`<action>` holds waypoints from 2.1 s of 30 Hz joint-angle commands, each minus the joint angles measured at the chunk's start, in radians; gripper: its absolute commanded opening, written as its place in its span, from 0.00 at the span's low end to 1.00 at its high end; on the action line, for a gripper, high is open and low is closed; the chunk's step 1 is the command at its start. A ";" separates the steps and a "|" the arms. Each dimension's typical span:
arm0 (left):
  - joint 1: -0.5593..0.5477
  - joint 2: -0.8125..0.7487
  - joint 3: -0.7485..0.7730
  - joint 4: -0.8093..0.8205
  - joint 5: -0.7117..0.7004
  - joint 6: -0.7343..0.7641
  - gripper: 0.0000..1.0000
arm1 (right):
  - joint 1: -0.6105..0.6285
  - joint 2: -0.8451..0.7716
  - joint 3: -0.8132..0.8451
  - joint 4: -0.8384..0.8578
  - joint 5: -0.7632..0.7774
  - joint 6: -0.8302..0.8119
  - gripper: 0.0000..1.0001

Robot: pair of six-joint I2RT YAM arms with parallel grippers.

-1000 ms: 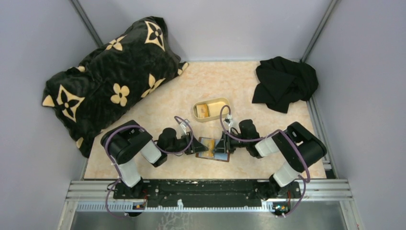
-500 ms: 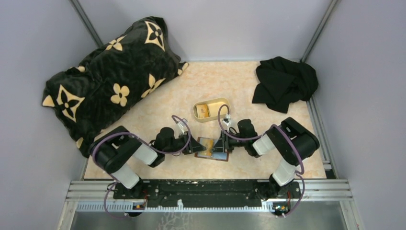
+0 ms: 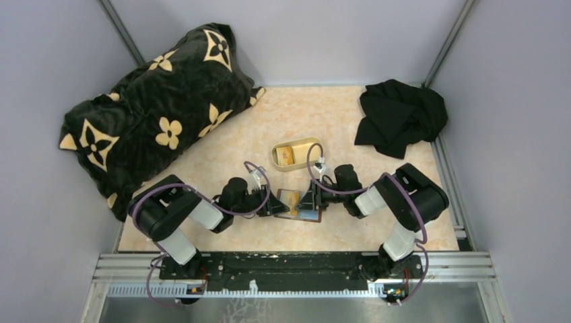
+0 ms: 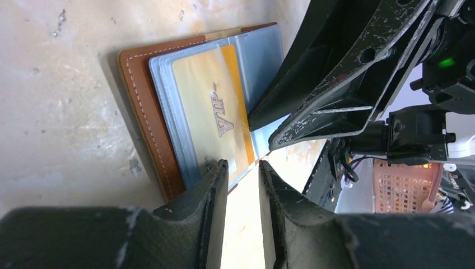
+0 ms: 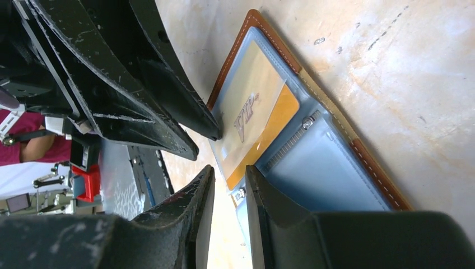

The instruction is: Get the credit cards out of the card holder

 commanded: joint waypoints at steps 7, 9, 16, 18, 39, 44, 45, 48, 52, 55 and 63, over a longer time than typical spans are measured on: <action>0.005 0.110 -0.018 0.102 0.036 -0.023 0.34 | -0.014 0.048 0.054 0.063 0.008 -0.002 0.33; 0.005 0.117 -0.020 0.103 0.036 -0.023 0.34 | -0.014 0.059 0.060 0.095 -0.008 0.021 0.32; 0.005 0.174 -0.031 0.196 0.056 -0.058 0.33 | -0.017 -0.002 0.095 -0.042 0.051 -0.031 0.29; 0.007 0.175 -0.034 0.219 0.063 -0.065 0.33 | -0.017 -0.028 0.109 -0.171 0.104 -0.107 0.29; 0.106 0.081 -0.014 0.058 0.105 0.075 0.34 | -0.017 -0.006 0.105 -0.175 0.098 -0.122 0.29; 0.106 0.143 -0.021 0.127 0.120 0.050 0.33 | -0.017 0.010 0.104 -0.152 0.081 -0.111 0.29; 0.106 0.151 -0.021 0.134 0.120 0.048 0.33 | -0.017 0.014 0.104 -0.143 0.073 -0.106 0.30; 0.105 0.174 -0.026 0.158 0.120 0.039 0.33 | -0.018 0.031 0.101 -0.114 0.059 -0.093 0.33; 0.106 0.204 -0.032 0.190 0.124 0.029 0.33 | -0.017 0.064 0.097 -0.052 0.034 -0.065 0.33; 0.106 0.221 -0.040 0.214 0.128 0.018 0.32 | -0.017 0.072 0.095 -0.036 0.030 -0.056 0.33; 0.106 0.289 -0.046 0.298 0.141 -0.011 0.32 | 0.006 0.024 0.141 -0.245 0.128 -0.158 0.33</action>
